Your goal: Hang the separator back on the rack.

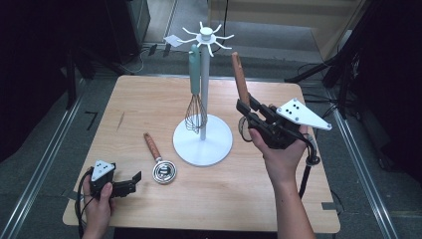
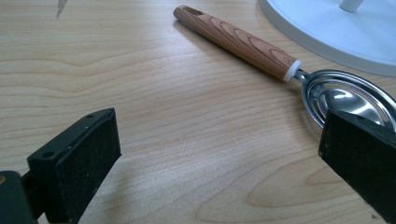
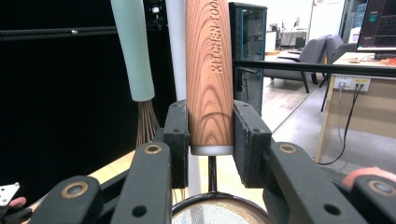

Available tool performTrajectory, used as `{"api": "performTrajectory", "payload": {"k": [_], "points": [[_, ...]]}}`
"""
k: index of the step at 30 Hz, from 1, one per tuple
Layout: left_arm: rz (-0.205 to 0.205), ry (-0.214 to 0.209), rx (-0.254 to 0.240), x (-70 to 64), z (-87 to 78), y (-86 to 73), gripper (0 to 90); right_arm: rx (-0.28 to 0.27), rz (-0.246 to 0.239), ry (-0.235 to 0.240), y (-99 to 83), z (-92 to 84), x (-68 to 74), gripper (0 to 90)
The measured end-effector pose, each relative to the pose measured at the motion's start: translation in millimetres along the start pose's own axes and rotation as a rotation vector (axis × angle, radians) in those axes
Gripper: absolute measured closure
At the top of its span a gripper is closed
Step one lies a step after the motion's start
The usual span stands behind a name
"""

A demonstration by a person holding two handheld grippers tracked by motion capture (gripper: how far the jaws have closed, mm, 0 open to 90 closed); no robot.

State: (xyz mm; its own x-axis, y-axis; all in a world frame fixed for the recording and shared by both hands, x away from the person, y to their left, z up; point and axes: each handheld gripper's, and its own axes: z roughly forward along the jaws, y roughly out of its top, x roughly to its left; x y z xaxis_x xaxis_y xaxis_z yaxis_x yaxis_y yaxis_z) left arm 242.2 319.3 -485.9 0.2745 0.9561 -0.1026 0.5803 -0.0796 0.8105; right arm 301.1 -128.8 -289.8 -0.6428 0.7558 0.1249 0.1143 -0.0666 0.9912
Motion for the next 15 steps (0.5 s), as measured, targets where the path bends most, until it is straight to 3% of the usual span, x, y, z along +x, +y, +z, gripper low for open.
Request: {"api": "performTrajectory", "payload": {"k": [15], "points": [[0.003,0.001,0.002,-0.8,0.3,0.0,0.0,-0.027,0.000,0.004,11.1,1.4,2.5,71.4]]}}
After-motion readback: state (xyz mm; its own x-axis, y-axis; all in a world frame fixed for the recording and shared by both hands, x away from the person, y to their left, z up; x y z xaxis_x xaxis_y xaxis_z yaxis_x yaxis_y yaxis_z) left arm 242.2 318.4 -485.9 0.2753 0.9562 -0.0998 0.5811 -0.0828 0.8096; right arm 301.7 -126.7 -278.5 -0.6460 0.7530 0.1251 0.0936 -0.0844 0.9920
